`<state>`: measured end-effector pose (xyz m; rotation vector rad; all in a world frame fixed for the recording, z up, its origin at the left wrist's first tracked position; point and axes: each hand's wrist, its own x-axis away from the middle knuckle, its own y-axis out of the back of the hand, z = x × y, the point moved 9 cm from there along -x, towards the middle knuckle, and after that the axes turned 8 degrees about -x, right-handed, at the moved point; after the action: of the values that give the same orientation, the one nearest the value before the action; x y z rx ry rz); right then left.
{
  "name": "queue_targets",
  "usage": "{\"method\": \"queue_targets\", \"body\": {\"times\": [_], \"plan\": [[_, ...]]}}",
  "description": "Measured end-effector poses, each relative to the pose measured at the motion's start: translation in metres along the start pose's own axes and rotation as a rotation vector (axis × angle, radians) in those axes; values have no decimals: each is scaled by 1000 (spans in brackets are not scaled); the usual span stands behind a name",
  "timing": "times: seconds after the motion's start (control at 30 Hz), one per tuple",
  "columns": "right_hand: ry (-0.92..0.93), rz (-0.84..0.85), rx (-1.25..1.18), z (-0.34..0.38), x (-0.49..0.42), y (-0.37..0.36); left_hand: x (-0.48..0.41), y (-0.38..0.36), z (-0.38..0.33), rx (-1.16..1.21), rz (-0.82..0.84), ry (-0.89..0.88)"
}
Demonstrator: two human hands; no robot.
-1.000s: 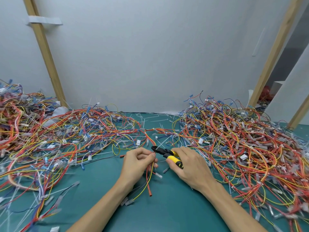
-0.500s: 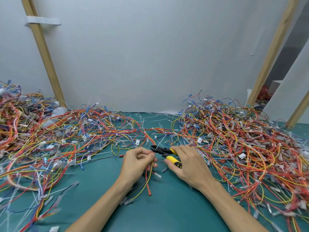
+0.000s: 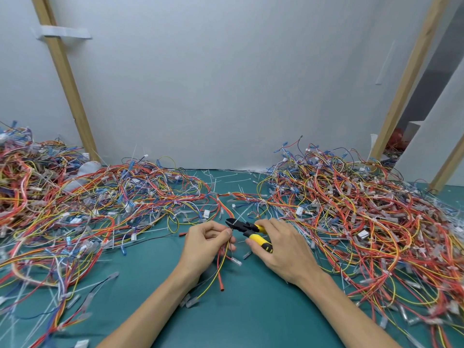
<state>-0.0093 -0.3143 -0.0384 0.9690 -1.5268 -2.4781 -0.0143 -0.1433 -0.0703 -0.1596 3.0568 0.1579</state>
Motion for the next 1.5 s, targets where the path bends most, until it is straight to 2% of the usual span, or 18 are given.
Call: {"method": "queue_targets", "body": {"times": [0.57,1.23,1.5], "plan": [[12,31,6,-2,-1,0,0,2,2,31,2,35],[-99,191,-42,-16,-4,-4,0,0,1,23,32,20],[-75,168,-84,-19,-3,-5,2,-1,-1,28,51,14]]}}
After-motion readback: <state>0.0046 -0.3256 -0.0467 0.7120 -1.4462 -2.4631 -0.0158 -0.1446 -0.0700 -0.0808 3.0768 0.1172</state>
